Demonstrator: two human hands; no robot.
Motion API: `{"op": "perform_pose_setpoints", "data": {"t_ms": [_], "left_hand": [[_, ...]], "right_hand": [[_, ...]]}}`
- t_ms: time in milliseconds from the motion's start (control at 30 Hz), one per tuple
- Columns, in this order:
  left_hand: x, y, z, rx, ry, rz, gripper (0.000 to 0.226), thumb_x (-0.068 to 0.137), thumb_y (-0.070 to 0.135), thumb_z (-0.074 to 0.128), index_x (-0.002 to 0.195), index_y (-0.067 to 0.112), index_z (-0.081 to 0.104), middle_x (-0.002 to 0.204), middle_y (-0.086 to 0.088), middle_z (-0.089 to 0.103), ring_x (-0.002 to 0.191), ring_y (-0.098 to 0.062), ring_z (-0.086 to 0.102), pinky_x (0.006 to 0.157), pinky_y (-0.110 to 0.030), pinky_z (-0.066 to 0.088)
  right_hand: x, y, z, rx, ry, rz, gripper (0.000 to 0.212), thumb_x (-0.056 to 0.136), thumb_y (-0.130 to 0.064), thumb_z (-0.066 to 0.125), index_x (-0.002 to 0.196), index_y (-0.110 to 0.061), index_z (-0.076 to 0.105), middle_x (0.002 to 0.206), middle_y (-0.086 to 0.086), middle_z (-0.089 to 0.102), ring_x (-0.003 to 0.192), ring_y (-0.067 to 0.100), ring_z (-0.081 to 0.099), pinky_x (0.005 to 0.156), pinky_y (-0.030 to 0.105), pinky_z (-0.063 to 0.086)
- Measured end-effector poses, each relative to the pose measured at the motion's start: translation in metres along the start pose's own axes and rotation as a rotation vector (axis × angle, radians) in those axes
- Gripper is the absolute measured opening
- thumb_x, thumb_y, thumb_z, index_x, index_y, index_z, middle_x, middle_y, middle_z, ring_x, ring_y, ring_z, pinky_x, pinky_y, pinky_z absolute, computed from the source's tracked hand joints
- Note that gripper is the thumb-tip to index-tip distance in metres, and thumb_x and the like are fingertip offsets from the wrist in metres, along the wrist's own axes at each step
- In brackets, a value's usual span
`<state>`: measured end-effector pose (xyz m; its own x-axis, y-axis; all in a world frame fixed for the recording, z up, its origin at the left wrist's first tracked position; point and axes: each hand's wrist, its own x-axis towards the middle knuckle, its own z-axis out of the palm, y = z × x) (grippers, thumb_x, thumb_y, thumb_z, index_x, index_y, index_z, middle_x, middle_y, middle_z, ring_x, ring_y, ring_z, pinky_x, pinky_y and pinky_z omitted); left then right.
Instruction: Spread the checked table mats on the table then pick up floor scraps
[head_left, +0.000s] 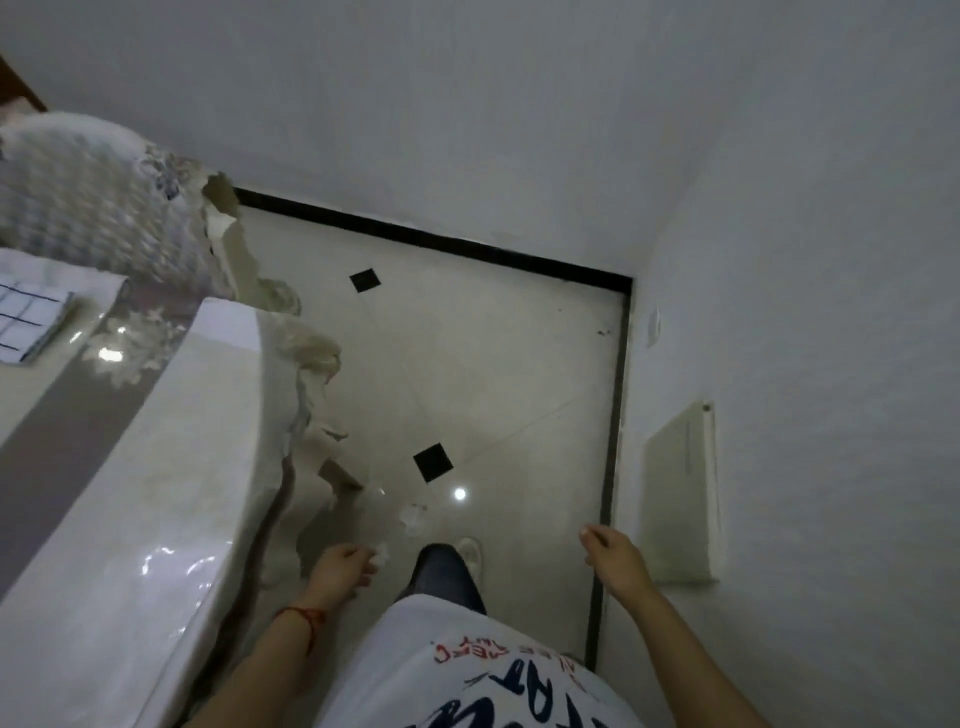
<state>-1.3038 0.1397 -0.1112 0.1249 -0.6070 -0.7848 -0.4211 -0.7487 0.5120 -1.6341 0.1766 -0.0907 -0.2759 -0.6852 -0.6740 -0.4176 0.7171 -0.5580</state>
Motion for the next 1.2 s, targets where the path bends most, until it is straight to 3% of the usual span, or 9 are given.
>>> {"op": "perform_pose_setpoints", "data": {"t_ms": [100,200,333,433,667,933,1067,1200], "left_hand": [[0.039,0.069,-0.011,-0.021,-0.023,0.050,0.024,0.093,0.013,0.047,0.074,0.006,0.059,0.082,-0.014,0.060,0.069,-0.019,0.055,0.066,-0.027,0.044],[0.073,0.133,-0.015,-0.032,-0.022,0.088,0.019,0.093,0.014,0.047,0.080,0.007,0.059,0.086,-0.014,0.060,0.080,-0.026,0.057,0.079,-0.036,0.049],[0.105,0.195,-0.014,-0.031,-0.020,0.091,0.023,0.094,0.016,0.043,0.105,0.002,0.058,0.094,-0.013,0.059,0.082,-0.025,0.054,0.059,-0.024,0.038],[0.130,0.224,-0.011,-0.066,0.005,0.049,0.028,0.094,0.017,0.043,0.110,-0.001,0.057,0.095,-0.014,0.059,0.080,-0.025,0.053,0.059,-0.023,0.037],[0.180,0.254,-0.005,-0.215,0.117,-0.126,0.021,0.094,0.017,0.047,0.103,0.001,0.058,0.085,-0.013,0.060,0.069,-0.022,0.053,0.057,-0.023,0.036],[0.193,0.278,-0.017,-0.489,0.228,-0.227,0.020,0.092,0.019,0.047,0.075,0.012,0.054,0.067,-0.005,0.054,0.058,-0.017,0.049,0.055,-0.022,0.036],[0.207,0.281,-0.027,-0.586,0.273,-0.286,0.029,0.092,0.019,0.048,0.064,0.015,0.051,0.060,-0.003,0.052,0.052,-0.015,0.046,0.052,-0.020,0.033],[0.236,0.292,-0.051,-0.697,0.317,-0.340,0.018,0.093,0.019,0.046,0.080,0.009,0.053,0.064,-0.005,0.053,0.055,-0.016,0.046,0.052,-0.021,0.032]], "right_hand": [[0.034,-0.035,-0.018,-0.009,-0.011,-0.024,0.031,0.097,-0.023,0.043,0.111,-0.001,0.059,0.105,0.011,0.060,0.094,0.025,0.056,0.086,0.030,0.042],[0.068,-0.059,-0.035,-0.003,-0.004,-0.029,0.024,0.097,-0.022,0.042,0.107,-0.007,0.058,0.101,0.006,0.056,0.092,0.022,0.053,0.083,0.026,0.040],[0.109,-0.078,-0.053,-0.043,-0.003,-0.015,0.025,0.097,-0.025,0.043,0.108,-0.010,0.059,0.103,0.009,0.061,0.097,0.026,0.057,0.079,0.024,0.037],[0.148,-0.097,-0.069,-0.067,-0.032,0.012,0.033,0.096,-0.026,0.044,0.118,-0.005,0.057,0.113,0.013,0.062,0.103,0.029,0.058,0.085,0.028,0.042],[0.259,-0.187,-0.113,-0.109,-0.165,-0.061,0.031,0.097,-0.025,0.042,0.115,-0.005,0.057,0.112,0.006,0.058,0.102,0.027,0.056,0.097,0.035,0.043],[0.364,-0.341,-0.126,-0.327,-0.331,-0.275,0.025,0.097,-0.027,0.041,0.094,-0.011,0.060,0.100,0.006,0.061,0.098,0.027,0.059,0.080,0.025,0.039],[0.394,-0.399,-0.105,-0.360,-0.369,-0.339,0.023,0.096,-0.026,0.044,0.102,-0.012,0.060,0.101,0.005,0.059,0.100,0.026,0.059,0.084,0.024,0.039],[0.426,-0.445,-0.077,-0.428,-0.418,-0.363,0.022,0.096,-0.027,0.044,0.106,-0.014,0.059,0.104,0.003,0.058,0.103,0.026,0.059,0.085,0.024,0.038]]}}
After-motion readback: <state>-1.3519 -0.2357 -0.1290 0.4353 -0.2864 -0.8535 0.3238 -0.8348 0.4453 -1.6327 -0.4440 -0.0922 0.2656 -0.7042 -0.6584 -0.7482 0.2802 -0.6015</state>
